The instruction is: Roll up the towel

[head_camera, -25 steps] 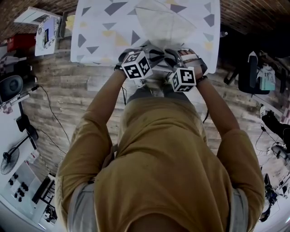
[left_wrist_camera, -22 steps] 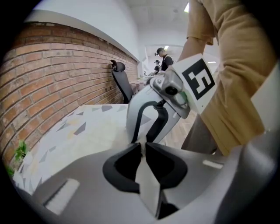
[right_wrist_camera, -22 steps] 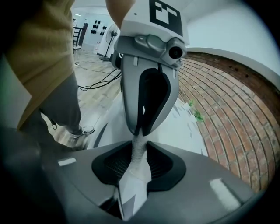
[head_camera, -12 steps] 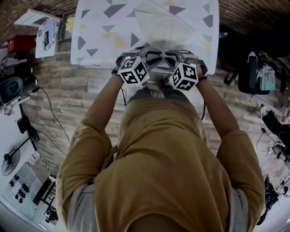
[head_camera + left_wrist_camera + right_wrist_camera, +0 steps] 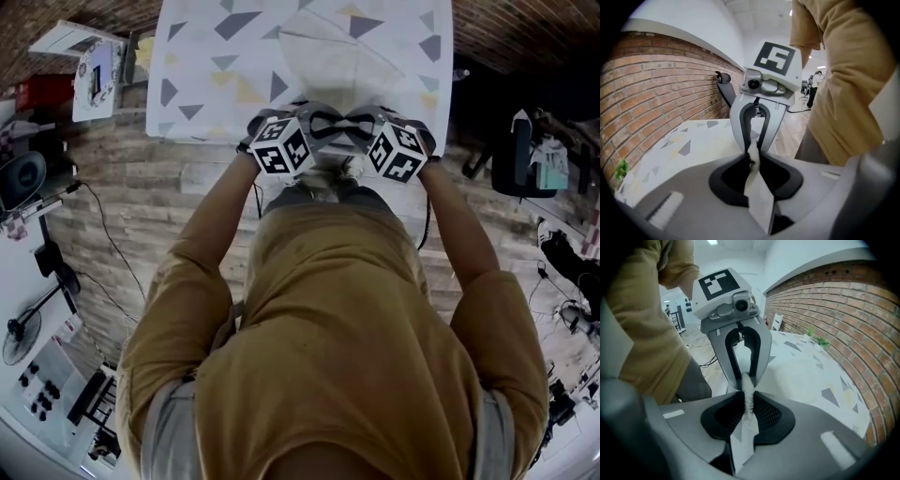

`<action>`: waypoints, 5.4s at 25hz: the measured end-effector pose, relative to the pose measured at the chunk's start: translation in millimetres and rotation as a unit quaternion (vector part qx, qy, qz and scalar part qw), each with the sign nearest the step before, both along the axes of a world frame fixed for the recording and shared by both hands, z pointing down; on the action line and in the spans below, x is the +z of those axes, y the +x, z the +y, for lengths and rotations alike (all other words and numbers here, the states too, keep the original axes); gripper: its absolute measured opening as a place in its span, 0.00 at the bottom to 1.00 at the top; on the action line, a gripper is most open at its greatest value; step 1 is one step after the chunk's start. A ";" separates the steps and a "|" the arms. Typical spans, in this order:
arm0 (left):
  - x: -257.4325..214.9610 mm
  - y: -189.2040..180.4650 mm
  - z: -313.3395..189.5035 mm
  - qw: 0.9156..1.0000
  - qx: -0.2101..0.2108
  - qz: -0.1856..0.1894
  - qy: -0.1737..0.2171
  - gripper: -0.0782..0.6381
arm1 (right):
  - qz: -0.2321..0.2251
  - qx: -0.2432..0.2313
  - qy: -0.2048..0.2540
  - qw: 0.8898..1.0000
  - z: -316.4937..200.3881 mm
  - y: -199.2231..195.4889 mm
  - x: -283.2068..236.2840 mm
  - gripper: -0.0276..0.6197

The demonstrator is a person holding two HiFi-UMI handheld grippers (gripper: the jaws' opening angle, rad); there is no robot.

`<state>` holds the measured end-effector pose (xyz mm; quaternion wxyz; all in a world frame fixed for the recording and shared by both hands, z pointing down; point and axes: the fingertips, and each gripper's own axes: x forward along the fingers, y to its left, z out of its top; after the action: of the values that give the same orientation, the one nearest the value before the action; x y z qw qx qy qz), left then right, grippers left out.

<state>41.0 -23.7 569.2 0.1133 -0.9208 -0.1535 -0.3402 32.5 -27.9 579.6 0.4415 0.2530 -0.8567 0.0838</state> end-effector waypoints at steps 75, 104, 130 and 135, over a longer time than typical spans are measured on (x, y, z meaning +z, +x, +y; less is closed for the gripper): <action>14.4 2.4 -72.7 0.957 -0.255 -0.017 -0.137 0.35 | -0.020 0.161 -0.084 0.983 -31.4 30.0 43.3 0.13; 53.8 1.5 -24.6 0.994 -0.007 -0.083 0.074 0.36 | 0.119 0.008 0.012 0.993 -6.8 25.6 34.6 0.27; 38.4 3.0 -22.3 0.994 -0.026 -0.061 0.090 0.38 | 0.078 0.076 0.004 0.994 -14.4 29.2 21.8 0.10; 32.8 11.0 -23.6 0.991 -0.024 -0.043 0.124 0.40 | 0.063 0.057 -0.016 0.996 -4.1 28.1 17.0 0.10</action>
<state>52.1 -47.3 601.9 0.2119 -0.8878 -0.0921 -0.3981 60.6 -32.0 596.6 0.4931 0.2995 -0.8099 0.1063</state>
